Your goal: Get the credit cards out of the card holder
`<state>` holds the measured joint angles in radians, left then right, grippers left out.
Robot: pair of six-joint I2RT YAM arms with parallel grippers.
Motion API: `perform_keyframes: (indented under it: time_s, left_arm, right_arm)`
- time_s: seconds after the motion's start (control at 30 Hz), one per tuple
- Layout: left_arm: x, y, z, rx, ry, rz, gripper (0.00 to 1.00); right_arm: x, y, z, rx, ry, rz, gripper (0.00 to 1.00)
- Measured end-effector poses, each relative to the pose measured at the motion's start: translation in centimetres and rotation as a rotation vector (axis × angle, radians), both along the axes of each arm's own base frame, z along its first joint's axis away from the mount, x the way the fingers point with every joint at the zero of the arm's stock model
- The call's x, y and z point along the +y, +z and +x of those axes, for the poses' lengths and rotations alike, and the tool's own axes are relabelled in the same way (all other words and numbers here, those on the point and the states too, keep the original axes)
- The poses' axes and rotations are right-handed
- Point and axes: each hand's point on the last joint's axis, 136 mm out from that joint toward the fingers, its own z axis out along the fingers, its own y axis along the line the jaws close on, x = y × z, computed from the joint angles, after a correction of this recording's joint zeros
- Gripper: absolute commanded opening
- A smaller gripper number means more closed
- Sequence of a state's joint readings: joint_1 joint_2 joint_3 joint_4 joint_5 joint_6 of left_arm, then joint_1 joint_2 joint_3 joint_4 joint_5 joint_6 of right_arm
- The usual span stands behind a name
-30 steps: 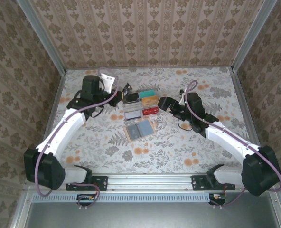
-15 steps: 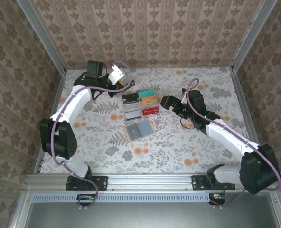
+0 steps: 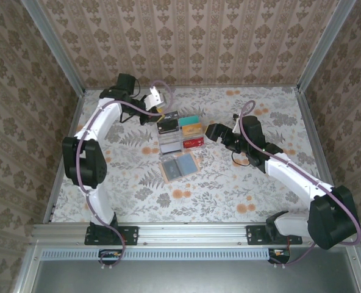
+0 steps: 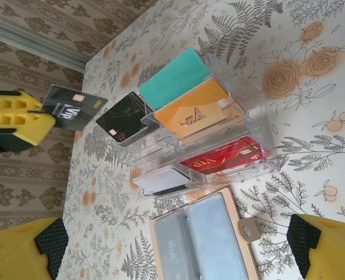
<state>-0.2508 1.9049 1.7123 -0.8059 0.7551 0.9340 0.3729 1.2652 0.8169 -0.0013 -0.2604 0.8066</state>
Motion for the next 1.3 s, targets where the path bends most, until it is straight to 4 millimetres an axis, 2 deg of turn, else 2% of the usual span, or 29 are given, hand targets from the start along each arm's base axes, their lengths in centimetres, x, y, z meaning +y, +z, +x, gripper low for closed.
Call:
perform_keyframes:
  time_s: [0.3, 0.5, 0.7, 0.9, 1.07, 1.3]
  left_arm:
    - [0.3, -3.1, 0.4, 0.058, -0.007, 0.052, 0.00]
    - [0.3, -3.8, 1.2, 0.063, -0.001, 0.068, 0.00]
    - [0.3, -4.2, 1.1, 0.082, -0.003, 0.081, 0.01]
    - [0.5, -4.5, 1.1, 0.090, -0.004, 0.100, 0.15]
    - [0.5, -4.6, 1.1, 0.088, -0.004, 0.108, 0.34]
    - [0.3, -4.0, 1.9, 0.048, 0.007, 0.091, 0.41]
  right_arm:
    - [0.4, -0.1, 0.3, 0.010, 0.013, 0.005, 1.00]
    - [0.5, 0.0, 0.3, 0.012, 0.020, 0.012, 1.00]
    - [0.7, 0.0, 0.2, 0.014, 0.026, 0.016, 1.00]
    - [0.7, 0.0, 0.2, 0.015, 0.028, 0.018, 1.00]
    - [0.7, 0.0, 0.2, 0.016, 0.027, 0.020, 0.99]
    - [0.7, 0.0, 0.2, 0.017, 0.028, 0.020, 1.00]
